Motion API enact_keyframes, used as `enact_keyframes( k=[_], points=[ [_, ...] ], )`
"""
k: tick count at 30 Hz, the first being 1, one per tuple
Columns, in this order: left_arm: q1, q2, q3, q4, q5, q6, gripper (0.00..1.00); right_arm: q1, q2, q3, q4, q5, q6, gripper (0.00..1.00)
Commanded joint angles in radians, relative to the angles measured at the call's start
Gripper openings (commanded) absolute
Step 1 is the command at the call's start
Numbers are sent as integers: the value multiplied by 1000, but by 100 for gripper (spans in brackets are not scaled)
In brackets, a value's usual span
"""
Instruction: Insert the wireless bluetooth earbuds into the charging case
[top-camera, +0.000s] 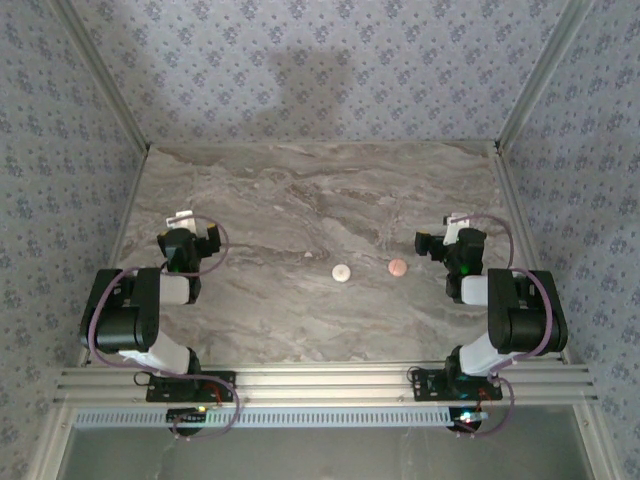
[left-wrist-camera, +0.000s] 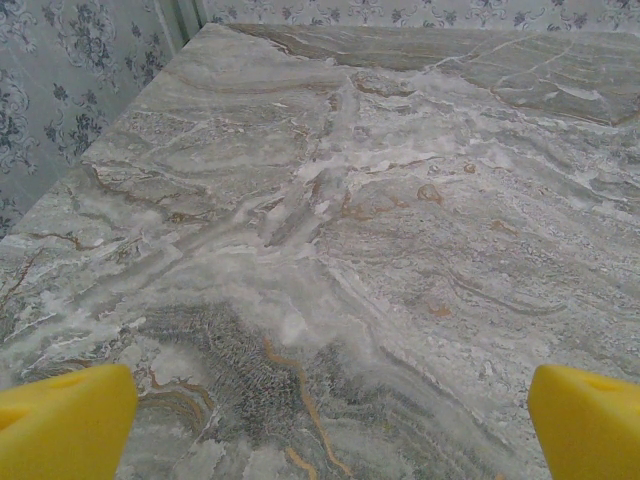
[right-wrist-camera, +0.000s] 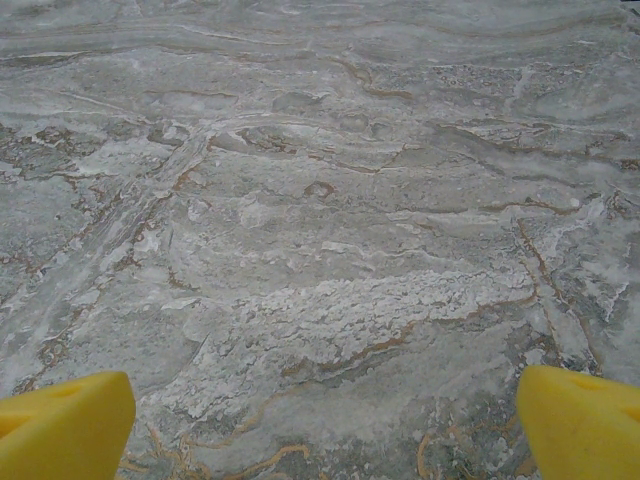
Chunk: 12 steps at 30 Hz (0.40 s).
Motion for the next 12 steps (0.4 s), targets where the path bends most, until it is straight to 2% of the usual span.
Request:
enact_keyframes(
  k=[1,12],
  points=[
    [-3,-9,12,1,13,-8,100,-4,4,22,28,8,-11,100],
    [-3,-8,14,1,16,-7,100,-2,5,22,28,9,-11,100]
  ],
)
